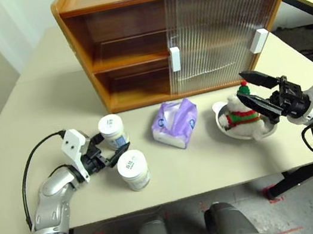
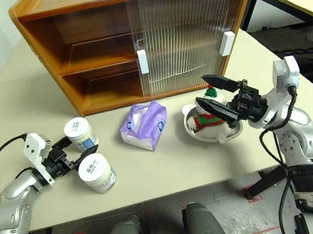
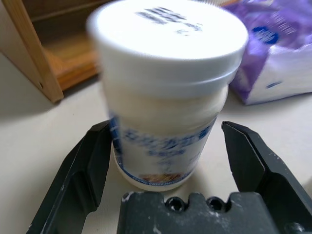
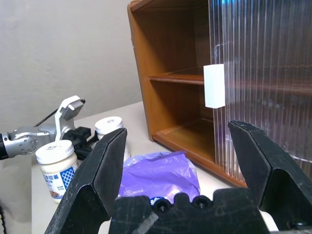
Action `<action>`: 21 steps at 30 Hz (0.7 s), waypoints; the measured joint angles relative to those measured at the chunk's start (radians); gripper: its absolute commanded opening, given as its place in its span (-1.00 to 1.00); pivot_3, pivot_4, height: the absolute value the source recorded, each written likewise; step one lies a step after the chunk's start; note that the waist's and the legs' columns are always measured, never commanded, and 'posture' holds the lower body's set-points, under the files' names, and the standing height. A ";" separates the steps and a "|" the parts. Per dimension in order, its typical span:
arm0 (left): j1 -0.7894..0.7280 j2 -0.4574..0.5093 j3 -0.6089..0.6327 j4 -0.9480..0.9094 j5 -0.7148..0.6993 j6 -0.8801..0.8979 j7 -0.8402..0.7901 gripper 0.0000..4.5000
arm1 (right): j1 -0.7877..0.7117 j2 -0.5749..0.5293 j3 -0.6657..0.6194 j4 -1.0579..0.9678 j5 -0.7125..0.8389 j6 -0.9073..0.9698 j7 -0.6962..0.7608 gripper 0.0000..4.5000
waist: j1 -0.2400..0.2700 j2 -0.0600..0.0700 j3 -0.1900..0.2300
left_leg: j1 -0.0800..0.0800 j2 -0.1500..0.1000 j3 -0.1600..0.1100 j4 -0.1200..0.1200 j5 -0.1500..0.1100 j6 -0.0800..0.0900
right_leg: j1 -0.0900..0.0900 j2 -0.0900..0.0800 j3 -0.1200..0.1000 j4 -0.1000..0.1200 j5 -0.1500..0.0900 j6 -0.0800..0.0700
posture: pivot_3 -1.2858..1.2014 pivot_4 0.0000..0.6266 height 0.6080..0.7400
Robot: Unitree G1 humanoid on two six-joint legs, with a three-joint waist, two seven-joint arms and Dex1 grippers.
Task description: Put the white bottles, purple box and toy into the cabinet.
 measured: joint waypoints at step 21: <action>-0.029 -0.032 -0.017 0.084 0.049 -0.027 0.052 0.38 | 0.007 -0.005 -0.006 -0.028 0.000 0.000 -0.017 1.00 | 0.000 0.007 -0.004 | 0.001 0.000 0.000 0.000 0.000 0.000 | 0.000 -0.001 0.000 0.000 0.000 0.001 | 0.09 -1.00 1.00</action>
